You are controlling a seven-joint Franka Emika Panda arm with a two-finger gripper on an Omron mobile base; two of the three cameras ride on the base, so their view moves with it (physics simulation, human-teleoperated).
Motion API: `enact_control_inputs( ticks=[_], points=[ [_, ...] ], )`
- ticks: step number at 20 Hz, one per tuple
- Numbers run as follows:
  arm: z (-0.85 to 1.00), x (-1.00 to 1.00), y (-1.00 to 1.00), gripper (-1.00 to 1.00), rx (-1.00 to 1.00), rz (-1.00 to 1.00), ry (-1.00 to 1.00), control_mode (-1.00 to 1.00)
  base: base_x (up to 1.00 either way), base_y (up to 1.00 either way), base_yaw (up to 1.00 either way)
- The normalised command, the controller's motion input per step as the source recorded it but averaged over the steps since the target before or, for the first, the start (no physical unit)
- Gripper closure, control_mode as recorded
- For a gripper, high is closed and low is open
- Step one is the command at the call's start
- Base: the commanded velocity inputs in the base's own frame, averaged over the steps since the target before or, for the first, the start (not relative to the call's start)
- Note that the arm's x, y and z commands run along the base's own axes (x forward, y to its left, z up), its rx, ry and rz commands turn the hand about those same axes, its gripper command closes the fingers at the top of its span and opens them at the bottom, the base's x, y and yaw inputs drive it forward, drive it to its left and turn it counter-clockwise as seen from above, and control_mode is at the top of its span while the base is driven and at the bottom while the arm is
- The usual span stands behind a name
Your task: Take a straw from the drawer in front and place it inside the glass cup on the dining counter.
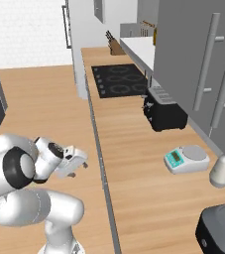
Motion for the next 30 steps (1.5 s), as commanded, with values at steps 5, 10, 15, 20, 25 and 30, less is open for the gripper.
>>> enact_control_inputs(
  ticks=[5,10,15,20,25,30],
  points=[
    [-0.39,0.30,0.00,-1.00,-0.30,0.02,0.01,-1.00,0.00,0.00,0.00],
    [-0.26,0.57,0.00,-1.00,-0.13,0.00,0.00,-1.00,0.00,0.00,0.00],
    [-0.21,0.55,0.00,-1.00,-0.04,-0.06,0.00,-1.00,0.00,0.00,0.00],
    [-0.39,0.08,-0.05,-1.00,-0.05,-0.07,-0.09,-1.00,0.00,0.00,0.00],
    [-0.21,0.30,-0.24,-1.00,-0.02,0.00,-0.19,-1.00,0.00,0.00,0.00],
    [-0.13,0.17,-0.37,-1.00,0.00,0.00,-0.17,-1.00,0.00,0.00,0.00]
  ],
)
